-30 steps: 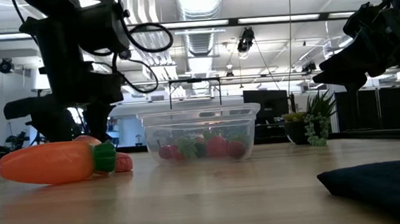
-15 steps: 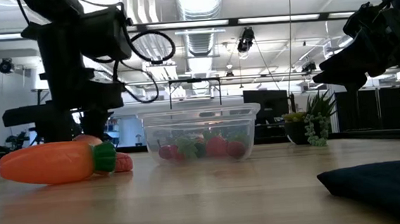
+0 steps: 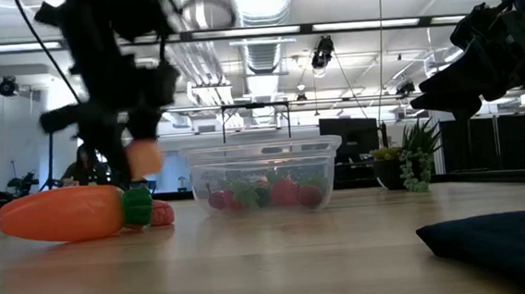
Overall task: Pick and placing Produce into tupperware
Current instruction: Put the orange peach into the transparent bin
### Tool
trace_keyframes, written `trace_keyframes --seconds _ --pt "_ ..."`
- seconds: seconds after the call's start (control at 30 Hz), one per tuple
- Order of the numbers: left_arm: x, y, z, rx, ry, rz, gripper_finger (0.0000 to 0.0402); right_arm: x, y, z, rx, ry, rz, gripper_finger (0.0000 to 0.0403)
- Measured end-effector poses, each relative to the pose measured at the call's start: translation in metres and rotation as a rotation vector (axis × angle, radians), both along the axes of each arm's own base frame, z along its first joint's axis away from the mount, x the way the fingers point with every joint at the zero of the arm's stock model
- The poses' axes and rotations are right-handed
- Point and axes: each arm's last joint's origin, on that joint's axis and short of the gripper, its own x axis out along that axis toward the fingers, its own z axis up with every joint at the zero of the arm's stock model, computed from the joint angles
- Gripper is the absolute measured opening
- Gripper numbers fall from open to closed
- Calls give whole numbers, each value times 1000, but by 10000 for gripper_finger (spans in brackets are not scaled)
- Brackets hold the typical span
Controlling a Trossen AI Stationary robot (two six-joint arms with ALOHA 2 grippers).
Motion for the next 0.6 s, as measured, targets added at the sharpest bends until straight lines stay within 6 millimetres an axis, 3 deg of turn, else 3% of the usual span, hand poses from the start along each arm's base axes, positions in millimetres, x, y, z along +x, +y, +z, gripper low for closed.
trace_keyframes --seconds 0.27,0.4,0.6 --pt "25 -3 69 22 -401 -128 235 0 0 0 0 0 0 228" --pt "44 -5 71 0 -447 -165 235 0 0 0 0 0 0 228" --pt "79 -8 51 11 -373 -160 235 0 0 0 0 0 0 228"
